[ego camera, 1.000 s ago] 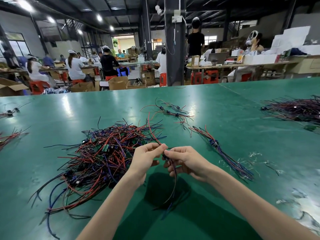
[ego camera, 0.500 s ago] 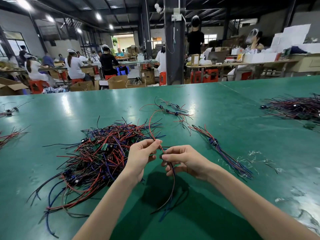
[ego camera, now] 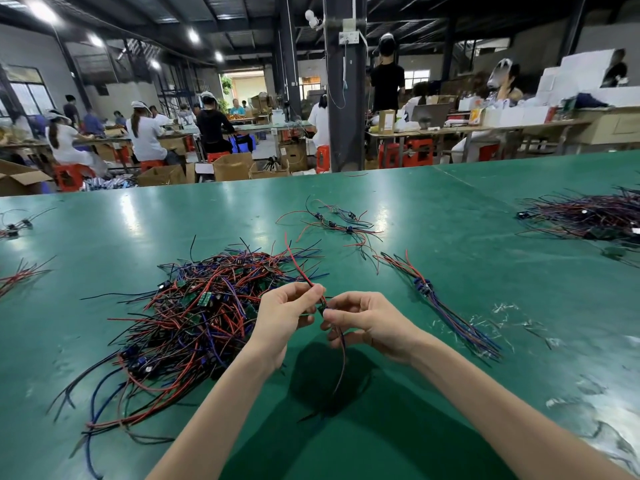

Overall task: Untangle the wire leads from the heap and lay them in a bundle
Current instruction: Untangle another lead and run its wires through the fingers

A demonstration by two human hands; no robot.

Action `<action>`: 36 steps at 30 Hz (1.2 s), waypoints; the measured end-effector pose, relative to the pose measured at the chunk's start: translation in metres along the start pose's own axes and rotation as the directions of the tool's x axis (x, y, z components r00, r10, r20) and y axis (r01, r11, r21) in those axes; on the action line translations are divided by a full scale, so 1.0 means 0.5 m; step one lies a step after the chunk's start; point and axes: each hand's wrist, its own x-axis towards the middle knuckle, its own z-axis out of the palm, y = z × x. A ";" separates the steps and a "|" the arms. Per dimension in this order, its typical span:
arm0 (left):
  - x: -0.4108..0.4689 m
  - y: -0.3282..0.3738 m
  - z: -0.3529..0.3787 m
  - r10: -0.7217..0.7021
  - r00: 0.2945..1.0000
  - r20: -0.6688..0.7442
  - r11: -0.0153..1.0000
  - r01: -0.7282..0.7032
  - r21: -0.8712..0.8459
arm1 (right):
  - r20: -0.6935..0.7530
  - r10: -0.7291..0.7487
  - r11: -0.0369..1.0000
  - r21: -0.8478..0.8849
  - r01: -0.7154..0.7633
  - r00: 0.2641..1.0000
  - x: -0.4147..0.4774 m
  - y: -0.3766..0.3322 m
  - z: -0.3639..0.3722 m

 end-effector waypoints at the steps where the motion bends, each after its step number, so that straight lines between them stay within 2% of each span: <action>1: 0.005 0.007 0.001 0.006 1.000 -0.018 1.000 -0.006 0.003 | -0.037 0.008 1.000 0.016 -0.008 0.999 0.004 0.003 -0.003; 5: 0.061 0.061 0.022 0.005 0.997 -0.072 1.000 -0.005 0.001 | -0.353 -0.026 0.999 0.035 0.041 0.935 0.029 0.023 -0.026; 7: 0.117 0.099 0.043 -0.019 0.997 -0.073 1.000 0.019 -0.010 | -0.449 -0.049 0.996 0.042 0.076 0.892 0.036 0.036 -0.031; 9: 0.186 0.139 0.075 -0.051 0.994 -0.094 0.998 0.047 -0.037 | -0.489 -0.078 0.995 0.021 0.102 0.869 0.042 0.046 -0.031; 12: 0.292 0.172 0.120 -0.124 0.978 -0.170 0.978 0.091 -0.189 | -0.523 -0.123 0.992 -0.039 0.121 0.843 0.048 0.053 -0.032; 14: 0.345 0.166 0.129 -0.164 0.970 -0.179 0.973 0.129 -0.194 | -0.521 -0.117 0.993 -0.039 0.113 0.845 0.049 0.055 -0.036; 18: 0.363 0.124 0.111 -0.289 0.952 -0.099 0.957 0.290 -0.003 | -0.479 -0.140 0.989 -0.113 0.097 0.867 0.046 0.056 -0.035; 20: 0.358 0.108 0.083 -0.278 0.956 -0.095 0.952 0.288 0.108 | -0.455 -0.163 0.980 -0.179 0.090 0.875 0.046 0.055 -0.035; 24: 0.315 0.135 -0.013 -0.166 0.985 -0.037 0.922 0.169 0.348 | -0.429 -0.180 0.966 -0.245 0.078 0.885 0.041 0.048 -0.036; 26: 0.286 0.160 -0.073 -0.054 0.997 -0.059 0.830 0.078 0.552 | -0.424 -0.190 0.957 -0.280 0.072 0.885 0.039 0.050 -0.035; 28: 0.251 0.181 -0.128 0.030 0.999 -0.036 0.624 0.010 0.782 | -0.425 -0.193 0.954 -0.293 0.067 0.884 0.038 0.052 -0.032; 30: 0.215 0.189 -0.173 -0.051 0.998 0.030 0.422 -0.006 0.906 | -0.425 -0.197 0.948 -0.312 0.061 0.884 0.038 0.054 -0.031; 33: 0.165 0.175 -0.211 -0.247 0.965 0.089 0.223 -0.033 0.974 | -0.421 -0.201 0.939 -0.339 0.052 0.885 0.039 0.055 -0.030; 36: 0.144 0.153 -0.218 -0.213 0.968 0.133 0.125 -0.108 0.986 | -0.418 -0.201 0.935 -0.353 0.045 0.886 0.039 0.058 -0.031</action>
